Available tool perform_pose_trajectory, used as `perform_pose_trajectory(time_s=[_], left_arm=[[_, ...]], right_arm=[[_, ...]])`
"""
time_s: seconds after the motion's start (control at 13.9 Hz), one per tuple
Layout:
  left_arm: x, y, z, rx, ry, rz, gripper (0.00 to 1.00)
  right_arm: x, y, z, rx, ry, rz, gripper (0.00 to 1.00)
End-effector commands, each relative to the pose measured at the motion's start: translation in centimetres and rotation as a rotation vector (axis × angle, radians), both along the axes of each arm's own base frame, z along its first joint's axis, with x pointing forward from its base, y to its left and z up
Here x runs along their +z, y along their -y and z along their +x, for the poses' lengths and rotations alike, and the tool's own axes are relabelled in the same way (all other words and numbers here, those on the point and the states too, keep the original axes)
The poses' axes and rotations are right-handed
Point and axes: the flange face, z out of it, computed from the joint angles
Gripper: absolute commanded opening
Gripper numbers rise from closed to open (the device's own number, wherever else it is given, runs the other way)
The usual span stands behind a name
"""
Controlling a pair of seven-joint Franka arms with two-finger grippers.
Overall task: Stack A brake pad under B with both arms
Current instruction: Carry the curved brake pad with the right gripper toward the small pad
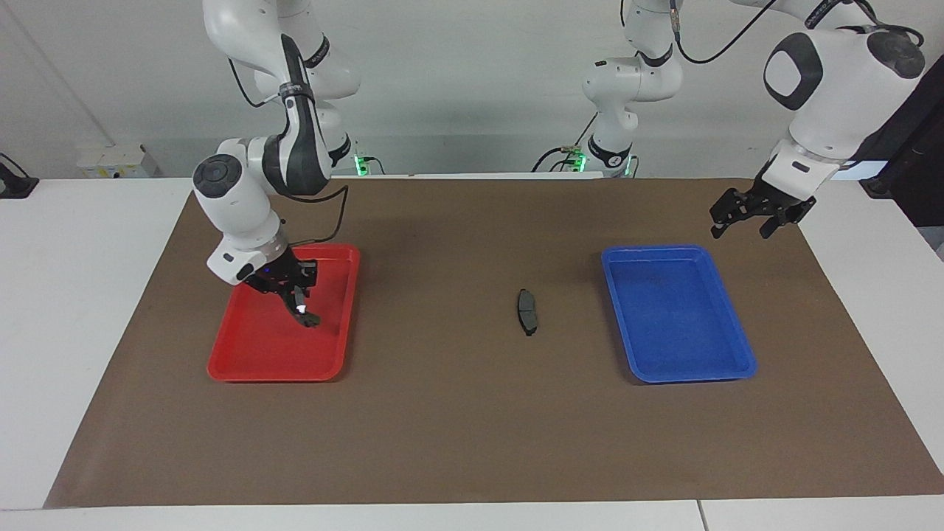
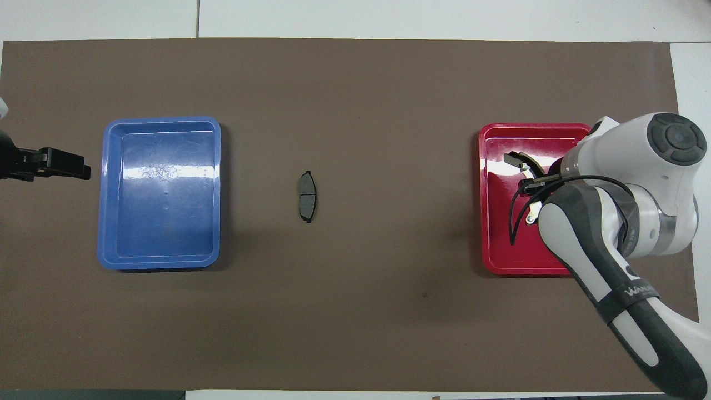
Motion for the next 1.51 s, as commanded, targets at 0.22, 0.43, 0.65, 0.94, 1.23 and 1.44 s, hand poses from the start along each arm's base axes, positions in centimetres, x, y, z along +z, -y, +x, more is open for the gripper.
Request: perform_pose_trajectory(time_s=[0.22, 0.43, 0.65, 0.94, 1.23, 1.44], left_arm=[[1.3, 0.5, 0.7, -0.035, -0.092, 0.052, 0.99], [1.1, 0.7, 0.6, -0.035, -0.096, 0.046, 0.99], [1.0, 0.8, 0.6, -0.038, -0.092, 0.046, 1.00], [1.1, 0.8, 0.6, -0.035, -0.089, 0.046, 1.00], [1.1, 0.0, 0.6, -0.020, -0.091, 0.045, 1.00], [0.9, -0.2, 0.6, -0.015, -0.093, 0.045, 1.00]], right_arm=[[2.3, -14.3, 0.1, -0.055, 0.032, 0.022, 0.00], [2.4, -22.1, 0.9, -0.154, 0.026, 0.017, 0.00], [1.3, -29.0, 2.2, -0.213, 0.038, 0.023, 0.00], [-1.8, -34.9, 0.9, -0.192, -0.001, 0.059, 0.00], [-3.1, -39.1, -0.9, -0.149, 0.019, 0.095, 0.00], [-5.1, -40.9, -2.0, -0.147, 0.019, 0.084, 0.00]])
